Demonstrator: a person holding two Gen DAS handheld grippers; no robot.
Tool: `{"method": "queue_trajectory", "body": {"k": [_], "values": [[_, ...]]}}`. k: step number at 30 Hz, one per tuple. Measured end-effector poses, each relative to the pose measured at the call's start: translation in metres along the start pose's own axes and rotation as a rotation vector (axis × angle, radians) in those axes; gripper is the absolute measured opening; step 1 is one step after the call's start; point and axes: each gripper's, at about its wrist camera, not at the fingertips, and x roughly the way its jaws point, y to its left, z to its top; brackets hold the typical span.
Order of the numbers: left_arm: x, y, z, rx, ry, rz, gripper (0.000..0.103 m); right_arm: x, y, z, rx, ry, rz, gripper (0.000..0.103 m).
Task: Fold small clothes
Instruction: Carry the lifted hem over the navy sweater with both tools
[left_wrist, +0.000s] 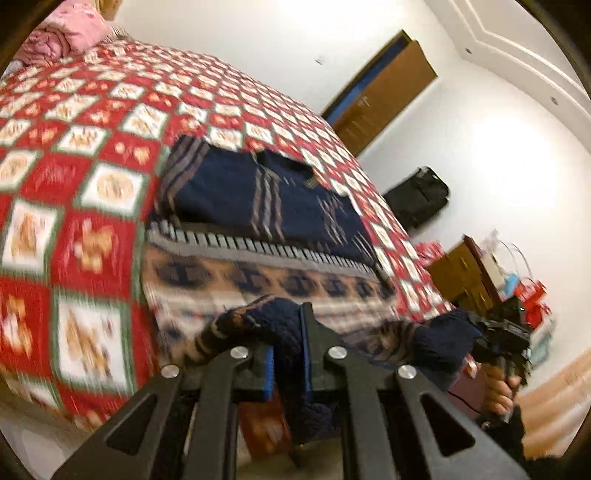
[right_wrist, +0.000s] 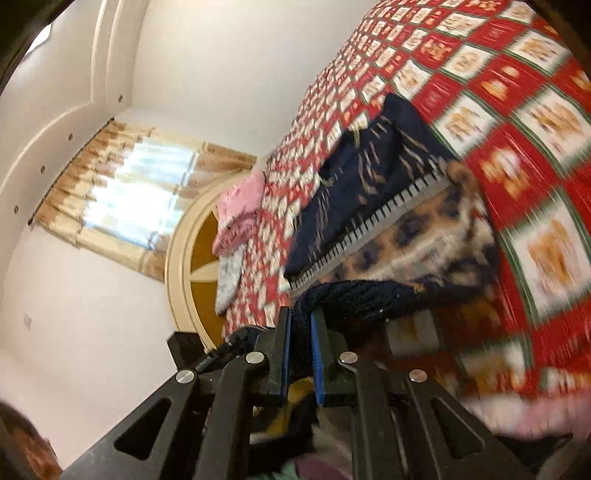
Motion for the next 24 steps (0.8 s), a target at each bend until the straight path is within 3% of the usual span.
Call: {"method": "queue_trajectory", "body": {"k": [5, 7, 8, 10, 11, 15, 18, 20, 24], "values": [[0.044, 0.040, 0.062, -0.106, -0.004, 0.107, 0.016, 0.043, -0.021, 0.073, 0.069, -0.082, -0.060, 0.010], [0.055, 0.054, 0.075, -0.121, 0.023, 0.121, 0.017, 0.064, -0.040, 0.096, 0.082, -0.098, -0.155, 0.013], [0.059, 0.060, 0.080, -0.120, 0.043, 0.134, 0.021, 0.071, -0.045, 0.102, 0.073, -0.095, -0.198, 0.013], [0.060, 0.070, 0.090, -0.099, 0.054, 0.219, 0.040, 0.081, -0.055, 0.110, 0.068, -0.068, -0.252, 0.013], [0.057, 0.074, 0.093, -0.087, 0.042, 0.244, 0.053, 0.084, -0.062, 0.113, 0.088, -0.053, -0.237, 0.013], [0.029, 0.088, 0.095, -0.059, -0.044, 0.259, 0.055, 0.072, -0.068, 0.115, 0.098, -0.091, -0.142, 0.013], [0.026, 0.069, 0.086, 0.150, -0.060, 0.287, 0.057, 0.057, -0.050, 0.099, -0.042, -0.162, -0.178, 0.016], [0.034, 0.049, 0.068, 0.378, -0.054, 0.363, 0.060, 0.057, -0.033, 0.087, -0.176, -0.158, -0.247, 0.019], [0.054, 0.036, 0.045, 0.635, 0.006, 0.416, 0.060, 0.088, -0.008, 0.055, -0.433, 0.045, -0.426, 0.019]]}}
